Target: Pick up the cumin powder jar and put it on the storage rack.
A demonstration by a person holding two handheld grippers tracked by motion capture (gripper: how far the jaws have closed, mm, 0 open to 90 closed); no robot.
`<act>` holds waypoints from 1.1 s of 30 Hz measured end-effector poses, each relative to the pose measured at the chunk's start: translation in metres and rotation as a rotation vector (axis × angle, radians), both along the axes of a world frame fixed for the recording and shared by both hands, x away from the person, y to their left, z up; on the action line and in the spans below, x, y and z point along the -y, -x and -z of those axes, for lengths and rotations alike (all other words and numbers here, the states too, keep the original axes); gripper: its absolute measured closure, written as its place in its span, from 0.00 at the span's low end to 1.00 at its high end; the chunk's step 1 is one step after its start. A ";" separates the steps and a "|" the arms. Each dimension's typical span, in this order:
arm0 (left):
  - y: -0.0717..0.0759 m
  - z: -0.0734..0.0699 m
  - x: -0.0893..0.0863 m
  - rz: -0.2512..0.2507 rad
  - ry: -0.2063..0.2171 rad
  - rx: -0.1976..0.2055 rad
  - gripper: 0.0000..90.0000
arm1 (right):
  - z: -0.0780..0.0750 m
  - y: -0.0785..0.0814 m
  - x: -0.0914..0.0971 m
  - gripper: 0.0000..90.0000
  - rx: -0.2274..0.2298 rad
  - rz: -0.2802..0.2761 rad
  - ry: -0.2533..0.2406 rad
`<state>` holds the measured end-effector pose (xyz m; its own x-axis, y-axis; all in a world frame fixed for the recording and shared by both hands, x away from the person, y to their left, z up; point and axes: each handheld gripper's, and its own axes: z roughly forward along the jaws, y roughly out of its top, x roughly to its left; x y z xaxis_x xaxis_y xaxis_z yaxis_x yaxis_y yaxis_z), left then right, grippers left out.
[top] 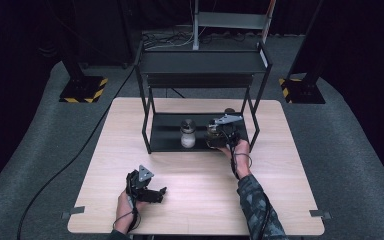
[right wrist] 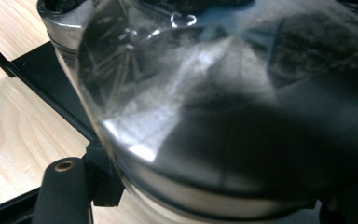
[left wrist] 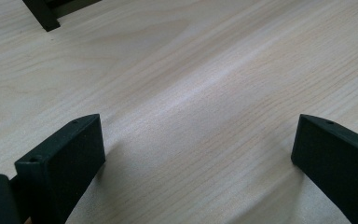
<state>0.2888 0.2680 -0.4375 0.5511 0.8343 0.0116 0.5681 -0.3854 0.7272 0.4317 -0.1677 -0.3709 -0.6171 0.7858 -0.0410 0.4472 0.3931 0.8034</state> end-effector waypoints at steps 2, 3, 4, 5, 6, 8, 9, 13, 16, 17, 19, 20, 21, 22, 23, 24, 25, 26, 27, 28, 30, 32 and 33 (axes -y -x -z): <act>0.000 0.000 0.000 0.000 0.001 -0.001 0.02 | 0.001 -0.002 -0.001 0.33 -0.003 -0.001 -0.002; -0.001 0.000 -0.001 0.003 0.000 -0.002 0.02 | 0.003 -0.003 -0.001 0.33 -0.001 -0.003 -0.004; -0.001 0.000 -0.001 0.003 0.000 -0.002 0.03 | 0.003 -0.003 -0.001 0.33 -0.001 -0.003 -0.004; -0.001 0.000 -0.001 0.004 0.000 -0.002 0.03 | 0.005 -0.005 -0.003 0.33 0.000 -0.004 -0.008; 0.000 0.000 -0.001 0.003 0.001 0.000 0.03 | 0.006 -0.005 -0.003 0.33 0.004 -0.009 -0.009; 0.000 0.000 0.000 0.002 -0.003 0.002 0.03 | 0.008 -0.006 -0.004 0.33 0.008 -0.020 -0.005; 0.001 0.000 0.000 0.000 -0.003 0.003 0.03 | 0.008 -0.007 -0.005 0.33 0.010 -0.023 0.001; 0.001 0.000 0.000 -0.001 -0.003 0.003 0.03 | 0.011 -0.010 -0.007 0.33 0.008 -0.020 0.000; 0.000 0.000 0.000 0.000 0.000 0.002 0.03 | 0.013 -0.012 -0.008 0.33 0.004 -0.021 -0.006; 0.000 0.000 0.000 0.001 0.000 0.002 0.03 | 0.014 -0.013 -0.008 0.33 0.006 -0.023 -0.003; 0.001 0.000 0.000 0.001 -0.002 0.003 0.03 | 0.016 -0.014 -0.009 0.33 0.012 -0.036 0.002; 0.001 0.000 0.000 0.001 -0.002 0.003 0.03 | 0.017 -0.016 -0.009 0.33 0.011 -0.042 0.003; 0.001 0.000 0.000 0.001 -0.002 0.002 0.03 | 0.017 -0.017 -0.010 0.33 0.009 -0.044 0.007; 0.001 0.000 0.000 0.000 -0.002 0.003 0.03 | 0.018 -0.018 -0.010 0.33 0.009 -0.048 0.010; 0.001 0.000 0.000 -0.001 -0.002 0.003 0.03 | 0.018 -0.019 -0.011 0.33 0.010 -0.052 0.015; 0.001 0.000 0.000 -0.001 -0.002 0.004 0.03 | 0.018 -0.020 -0.012 0.33 0.009 -0.053 0.016; 0.001 0.000 0.000 -0.001 -0.002 0.003 0.03 | 0.019 -0.021 -0.012 0.33 0.007 -0.055 0.015; 0.001 0.000 0.000 0.000 -0.001 0.003 0.03 | 0.020 -0.022 -0.012 0.33 0.008 -0.057 0.013; 0.000 0.000 0.000 -0.001 0.001 0.002 0.03 | 0.020 -0.022 -0.012 0.33 0.007 -0.058 0.011; 0.000 0.000 0.000 -0.001 0.002 0.001 0.03 | 0.021 -0.023 -0.011 0.33 0.006 -0.061 0.008; 0.000 0.000 0.000 -0.002 0.002 0.002 0.03 | 0.022 -0.025 -0.011 0.33 0.005 -0.068 0.008; 0.000 0.000 0.000 0.000 0.000 0.002 0.03 | 0.024 -0.028 -0.010 0.33 -0.004 -0.075 0.003; 0.000 0.000 0.000 -0.001 0.001 0.002 0.03 | 0.025 -0.028 -0.010 0.33 -0.004 -0.076 0.005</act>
